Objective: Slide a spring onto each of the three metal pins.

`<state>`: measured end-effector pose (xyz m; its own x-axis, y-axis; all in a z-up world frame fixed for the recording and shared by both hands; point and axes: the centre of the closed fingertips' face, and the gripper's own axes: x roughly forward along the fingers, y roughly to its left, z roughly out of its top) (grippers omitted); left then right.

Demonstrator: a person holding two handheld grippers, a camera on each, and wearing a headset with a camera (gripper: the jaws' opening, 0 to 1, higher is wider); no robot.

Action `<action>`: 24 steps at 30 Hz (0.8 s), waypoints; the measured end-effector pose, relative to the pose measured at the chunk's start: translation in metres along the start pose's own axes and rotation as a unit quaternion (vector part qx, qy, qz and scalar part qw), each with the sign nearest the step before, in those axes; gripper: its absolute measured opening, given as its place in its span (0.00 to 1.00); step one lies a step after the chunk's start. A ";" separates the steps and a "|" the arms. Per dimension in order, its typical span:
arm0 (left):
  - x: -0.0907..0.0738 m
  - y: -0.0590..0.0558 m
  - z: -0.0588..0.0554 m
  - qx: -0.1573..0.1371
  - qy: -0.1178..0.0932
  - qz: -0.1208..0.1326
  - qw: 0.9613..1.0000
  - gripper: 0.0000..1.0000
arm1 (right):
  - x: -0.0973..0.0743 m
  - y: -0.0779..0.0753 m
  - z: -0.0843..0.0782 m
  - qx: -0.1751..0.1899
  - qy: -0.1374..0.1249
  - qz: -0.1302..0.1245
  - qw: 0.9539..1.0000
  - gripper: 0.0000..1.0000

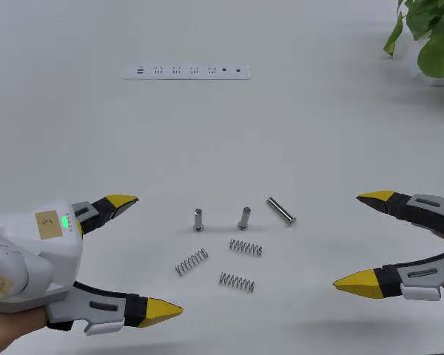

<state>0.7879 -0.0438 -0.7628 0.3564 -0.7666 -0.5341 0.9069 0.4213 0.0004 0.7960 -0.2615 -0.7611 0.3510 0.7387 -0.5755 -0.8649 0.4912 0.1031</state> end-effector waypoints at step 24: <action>0.000 0.003 0.004 -0.002 -0.011 0.002 1.000 1.00 | 0.028 -0.023 0.028 0.007 0.029 0.006 1.000 0.72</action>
<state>0.7916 -0.0444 -0.7593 0.3655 -0.7748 -0.5158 0.9043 0.4270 -0.0005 0.8359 -0.2389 -0.7572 0.3193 0.7158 -0.6210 -0.8633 0.4900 0.1209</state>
